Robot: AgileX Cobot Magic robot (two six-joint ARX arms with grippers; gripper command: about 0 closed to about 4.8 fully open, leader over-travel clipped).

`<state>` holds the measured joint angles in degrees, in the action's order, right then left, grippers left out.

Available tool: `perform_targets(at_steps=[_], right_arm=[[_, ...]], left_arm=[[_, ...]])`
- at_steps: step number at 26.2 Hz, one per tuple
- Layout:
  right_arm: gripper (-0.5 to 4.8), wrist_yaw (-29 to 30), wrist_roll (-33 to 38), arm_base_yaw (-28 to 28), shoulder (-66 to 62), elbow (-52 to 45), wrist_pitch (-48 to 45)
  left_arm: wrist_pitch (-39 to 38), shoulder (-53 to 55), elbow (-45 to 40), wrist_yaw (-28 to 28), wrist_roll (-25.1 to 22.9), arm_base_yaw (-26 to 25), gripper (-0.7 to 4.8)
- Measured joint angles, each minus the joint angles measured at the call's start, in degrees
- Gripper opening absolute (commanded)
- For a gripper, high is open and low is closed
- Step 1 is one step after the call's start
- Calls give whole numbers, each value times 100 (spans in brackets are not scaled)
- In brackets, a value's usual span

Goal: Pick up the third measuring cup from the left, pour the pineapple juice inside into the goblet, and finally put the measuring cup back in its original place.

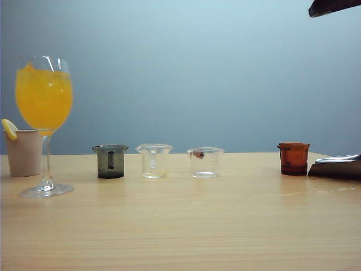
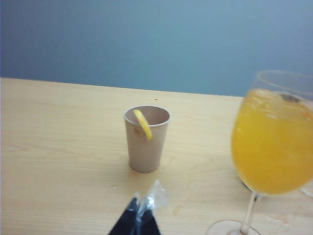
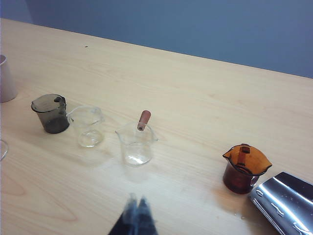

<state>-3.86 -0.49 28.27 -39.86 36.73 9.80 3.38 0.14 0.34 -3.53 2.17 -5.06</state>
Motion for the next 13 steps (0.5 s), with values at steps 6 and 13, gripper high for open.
perform_targets(at_steps=[6, 13], right_arm=[[-5, 0, 0, 0, 2, 0, 4], [-5, 0, 0, 0, 2, 0, 7]], left_arm=[[-7, -2, 0, 376, -264, 442, -5], [-15, -2, 2, 511, -282, 562, -2]])
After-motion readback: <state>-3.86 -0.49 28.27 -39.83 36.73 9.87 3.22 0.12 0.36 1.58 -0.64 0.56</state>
